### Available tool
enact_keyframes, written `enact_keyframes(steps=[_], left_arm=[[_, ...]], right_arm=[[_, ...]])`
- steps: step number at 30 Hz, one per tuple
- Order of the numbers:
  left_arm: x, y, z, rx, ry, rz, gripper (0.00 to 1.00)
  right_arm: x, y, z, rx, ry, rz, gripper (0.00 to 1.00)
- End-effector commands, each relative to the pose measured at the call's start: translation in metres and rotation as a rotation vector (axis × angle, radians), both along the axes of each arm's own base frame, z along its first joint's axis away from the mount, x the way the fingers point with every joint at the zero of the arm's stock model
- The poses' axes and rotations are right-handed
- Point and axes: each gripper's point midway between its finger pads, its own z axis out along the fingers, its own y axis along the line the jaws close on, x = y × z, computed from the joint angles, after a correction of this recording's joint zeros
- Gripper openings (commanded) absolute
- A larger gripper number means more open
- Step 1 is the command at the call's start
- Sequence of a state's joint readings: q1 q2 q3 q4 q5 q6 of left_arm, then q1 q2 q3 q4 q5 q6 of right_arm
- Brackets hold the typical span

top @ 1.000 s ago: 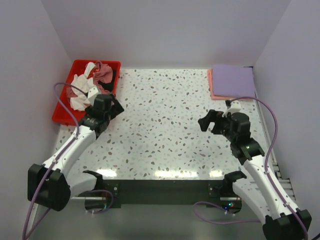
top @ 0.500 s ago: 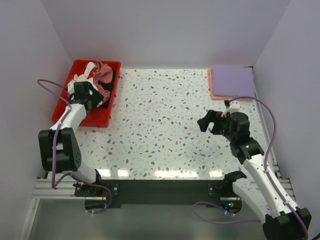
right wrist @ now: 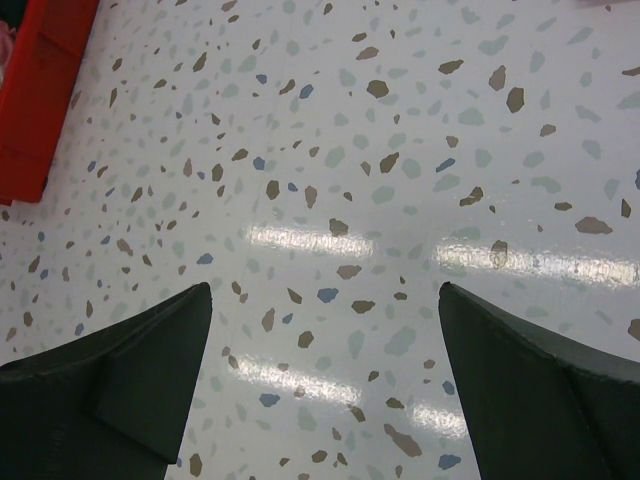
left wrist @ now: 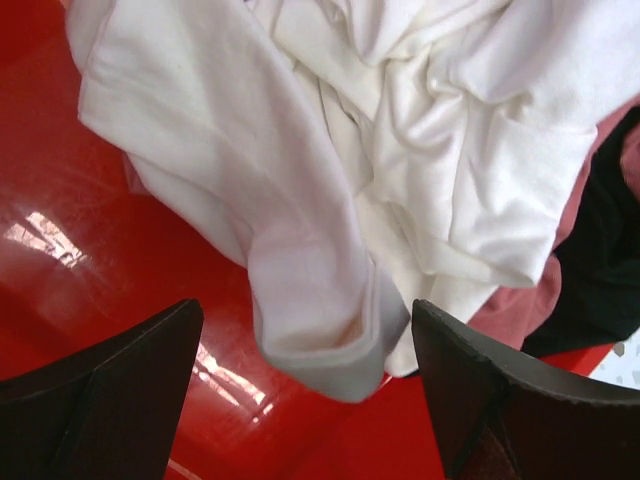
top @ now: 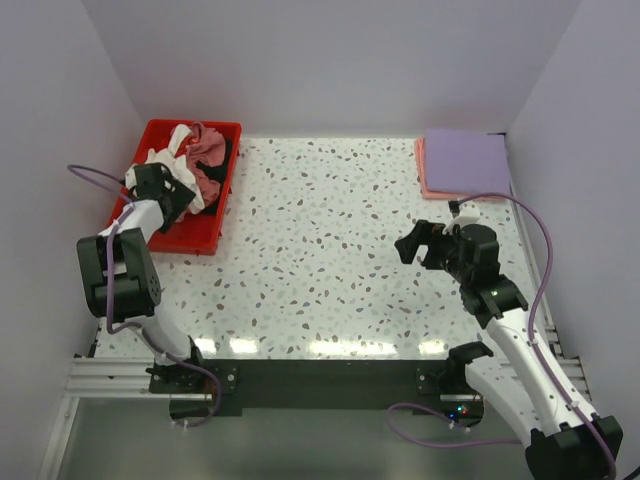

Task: Fold and stack the t-shirts
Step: Grab the tshirt from the pile

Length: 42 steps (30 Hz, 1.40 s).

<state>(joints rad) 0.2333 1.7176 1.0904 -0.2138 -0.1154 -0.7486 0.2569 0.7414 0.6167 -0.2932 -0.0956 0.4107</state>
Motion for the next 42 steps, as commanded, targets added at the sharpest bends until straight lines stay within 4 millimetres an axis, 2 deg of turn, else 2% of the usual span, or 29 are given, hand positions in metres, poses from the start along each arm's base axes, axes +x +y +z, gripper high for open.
enact_keyframes(steps=[1,4,5,6,7,9,10,11,12,13,15,16,17,19,20,22,23,25,27,28,29,31,32,35,38,42], left_arm=[[0.035,0.018,0.023,0.013,-0.132,0.013,0.89],[0.047,0.027,0.016,0.021,-0.129,0.002,0.89],[0.055,0.029,0.022,0.031,-0.146,-0.011,0.89],[0.058,0.029,0.015,0.026,-0.138,-0.017,0.89],[0.064,0.030,0.018,0.030,-0.149,-0.020,0.87],[0.070,0.031,0.007,0.018,-0.138,-0.035,0.78],[0.076,0.032,0.010,0.016,-0.144,-0.042,0.59],[0.074,0.029,0.003,0.002,-0.122,-0.051,0.46],[0.077,0.029,0.007,-0.003,-0.134,-0.054,0.24],[0.077,0.030,0.010,-0.001,-0.143,-0.054,0.15],[0.079,0.032,0.029,0.018,-0.186,-0.047,0.01],[0.077,0.033,0.035,0.026,-0.198,-0.040,0.00],[0.078,0.035,0.057,0.050,-0.245,-0.032,0.00],[0.076,0.038,0.081,0.084,-0.295,-0.027,0.00],[0.074,0.040,0.109,0.110,-0.349,-0.017,0.00],[0.068,0.045,0.139,0.148,-0.402,0.018,0.00],[0.061,0.045,0.170,0.168,-0.466,0.031,0.00],[0.052,0.045,0.204,0.193,-0.533,0.045,0.00],[0.036,0.042,0.262,0.234,-0.672,0.056,0.00],[0.029,0.040,0.275,0.244,-0.710,0.059,0.00],[0.014,0.035,0.311,0.268,-0.806,0.058,0.00],[-0.001,0.025,0.341,0.278,-0.899,0.033,0.00],[-0.016,0.017,0.371,0.292,-0.986,0.015,0.00],[-0.040,-0.013,0.423,0.288,-1.129,-0.107,0.00],[-0.058,-0.031,0.460,0.276,-1.218,-0.166,0.00],[-0.081,-0.069,0.498,0.245,-1.330,-0.341,0.00]], right_arm=[[0.002,-0.003,0.007,-0.010,-0.023,-0.013,0.99],[0.002,-0.005,0.008,-0.016,-0.020,-0.022,0.99],[0.002,-0.005,0.007,-0.018,-0.018,-0.023,0.99],[0.001,-0.005,0.008,-0.016,-0.023,-0.024,0.99],[0.001,-0.005,0.008,-0.015,-0.024,-0.024,0.99],[0.002,-0.007,0.009,-0.020,-0.027,-0.033,0.99],[0.001,-0.009,0.008,-0.026,-0.024,-0.039,0.99],[0.002,-0.011,0.008,-0.031,-0.024,-0.049,0.99],[0.002,-0.011,0.007,-0.030,-0.023,-0.051,0.99],[0.002,-0.011,0.007,-0.030,-0.023,-0.051,0.99],[0.002,-0.010,0.007,-0.027,-0.026,-0.047,0.99],[0.002,-0.010,0.006,-0.028,-0.023,-0.047,0.99],[0.003,-0.010,0.004,-0.030,-0.017,-0.048,0.99],[0.004,-0.009,0.002,-0.028,-0.008,-0.049,0.99],[0.004,-0.008,0.003,-0.024,-0.009,-0.040,0.99],[0.005,-0.004,0.001,-0.016,-0.002,-0.022,0.99],[0.005,-0.003,0.002,-0.018,-0.003,-0.018,0.99],[0.005,-0.004,0.001,-0.020,0.005,-0.025,0.99],[0.005,-0.004,0.001,-0.017,0.002,-0.024,0.99],[0.005,-0.003,0.001,-0.014,0.000,-0.020,0.99],[0.004,-0.002,0.003,-0.008,-0.005,-0.012,0.99],[0.004,-0.003,0.005,-0.011,-0.010,-0.017,0.99],[0.004,-0.005,0.006,-0.015,-0.013,-0.028,0.99],[0.002,-0.005,0.006,-0.012,-0.015,-0.026,0.99],[0.003,-0.004,0.009,-0.007,-0.027,-0.020,0.99],[0.002,-0.007,0.007,-0.015,-0.018,-0.033,0.99]])
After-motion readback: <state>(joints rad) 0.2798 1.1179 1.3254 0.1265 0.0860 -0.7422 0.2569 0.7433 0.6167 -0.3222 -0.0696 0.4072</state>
